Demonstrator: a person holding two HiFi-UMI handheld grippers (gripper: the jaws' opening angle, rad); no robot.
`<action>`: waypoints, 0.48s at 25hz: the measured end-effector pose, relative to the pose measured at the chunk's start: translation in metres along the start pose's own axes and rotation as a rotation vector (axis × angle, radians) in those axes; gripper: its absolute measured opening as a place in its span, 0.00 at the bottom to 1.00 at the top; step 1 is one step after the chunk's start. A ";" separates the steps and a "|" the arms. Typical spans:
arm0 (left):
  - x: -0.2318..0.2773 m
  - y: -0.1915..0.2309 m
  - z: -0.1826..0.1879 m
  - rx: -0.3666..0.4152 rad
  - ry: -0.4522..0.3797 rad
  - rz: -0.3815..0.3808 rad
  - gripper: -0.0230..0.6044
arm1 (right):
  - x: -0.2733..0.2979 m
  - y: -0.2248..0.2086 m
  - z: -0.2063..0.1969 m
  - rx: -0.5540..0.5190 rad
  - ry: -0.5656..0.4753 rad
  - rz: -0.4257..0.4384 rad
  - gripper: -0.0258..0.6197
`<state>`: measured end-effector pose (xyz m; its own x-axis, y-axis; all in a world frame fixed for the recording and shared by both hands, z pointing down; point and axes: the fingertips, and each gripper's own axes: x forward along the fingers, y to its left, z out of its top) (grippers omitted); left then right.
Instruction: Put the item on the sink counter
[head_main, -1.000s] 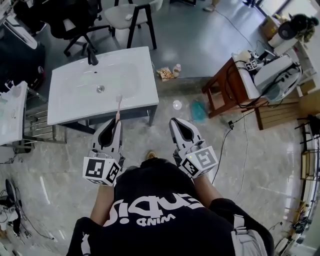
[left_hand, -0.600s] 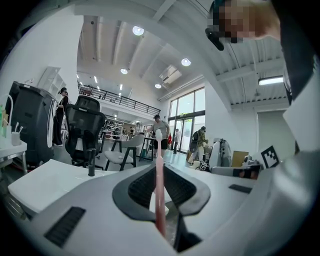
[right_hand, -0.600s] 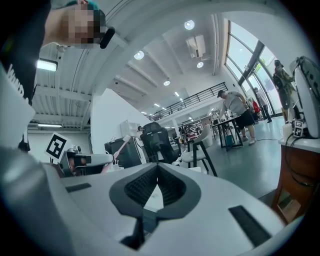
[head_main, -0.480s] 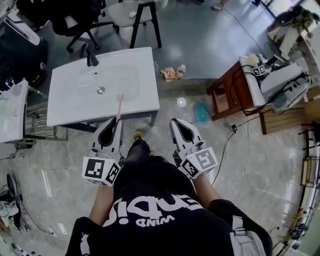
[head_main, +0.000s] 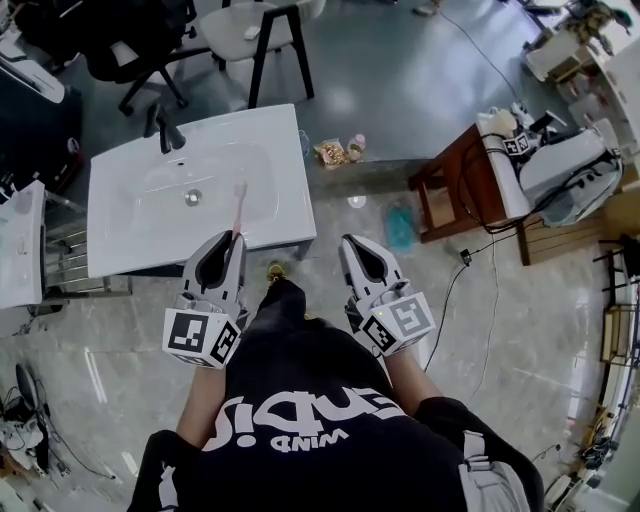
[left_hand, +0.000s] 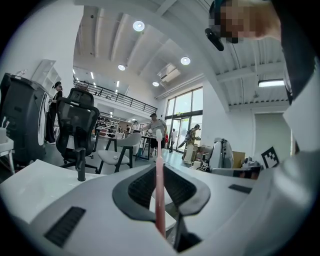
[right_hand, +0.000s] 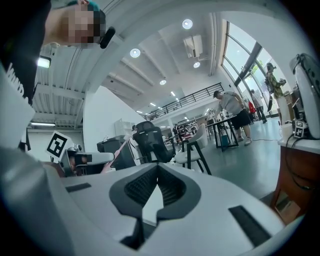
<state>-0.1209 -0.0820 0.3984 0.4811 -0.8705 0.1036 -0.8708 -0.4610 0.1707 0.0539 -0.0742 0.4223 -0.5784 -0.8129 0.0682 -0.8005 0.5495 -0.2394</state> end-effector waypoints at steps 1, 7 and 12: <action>0.005 0.003 0.001 -0.002 0.002 -0.003 0.14 | 0.006 -0.002 0.001 0.000 0.000 -0.001 0.07; 0.042 0.024 0.011 0.004 0.006 -0.032 0.14 | 0.040 -0.013 0.012 0.005 0.001 -0.007 0.07; 0.075 0.040 0.018 0.007 0.013 -0.071 0.14 | 0.069 -0.025 0.023 -0.004 -0.010 -0.022 0.07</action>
<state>-0.1215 -0.1693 0.3951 0.5426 -0.8335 0.1040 -0.8353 -0.5224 0.1716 0.0374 -0.1482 0.4103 -0.5594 -0.8264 0.0635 -0.8134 0.5326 -0.2339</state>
